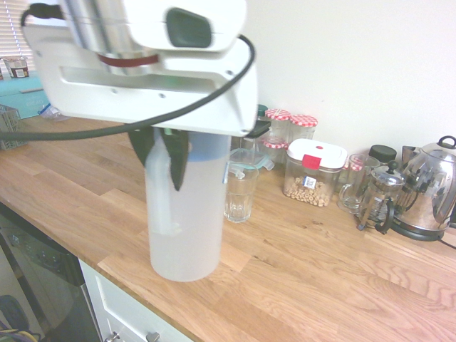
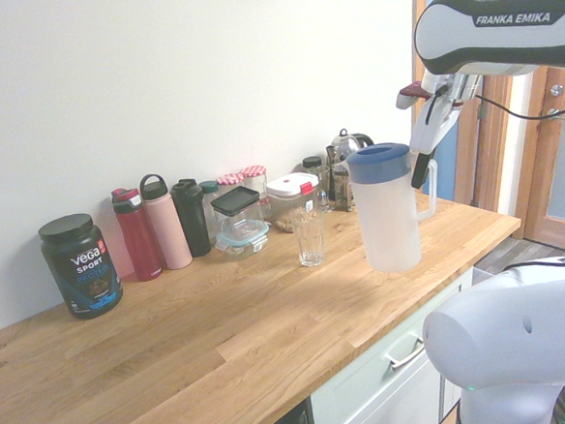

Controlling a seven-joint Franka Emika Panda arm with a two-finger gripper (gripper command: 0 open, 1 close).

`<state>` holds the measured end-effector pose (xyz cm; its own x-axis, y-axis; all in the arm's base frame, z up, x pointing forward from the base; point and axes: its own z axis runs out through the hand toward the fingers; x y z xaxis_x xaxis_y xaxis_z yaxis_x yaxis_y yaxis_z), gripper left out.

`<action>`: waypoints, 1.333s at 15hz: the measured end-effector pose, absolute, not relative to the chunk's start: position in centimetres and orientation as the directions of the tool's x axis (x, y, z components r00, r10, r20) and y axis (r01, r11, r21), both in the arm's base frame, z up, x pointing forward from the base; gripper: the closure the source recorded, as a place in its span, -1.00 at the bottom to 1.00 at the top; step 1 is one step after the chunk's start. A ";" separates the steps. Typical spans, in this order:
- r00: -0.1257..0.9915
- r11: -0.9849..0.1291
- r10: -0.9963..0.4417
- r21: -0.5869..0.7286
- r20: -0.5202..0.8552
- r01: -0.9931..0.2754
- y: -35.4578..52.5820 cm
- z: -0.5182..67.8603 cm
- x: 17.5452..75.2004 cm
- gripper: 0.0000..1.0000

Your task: Pour me some water

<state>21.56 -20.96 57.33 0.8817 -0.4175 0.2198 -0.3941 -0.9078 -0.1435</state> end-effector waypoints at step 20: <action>0.993 -0.959 0.044 0.283 0.105 0.012 -22.2 56.0 37.1 1.00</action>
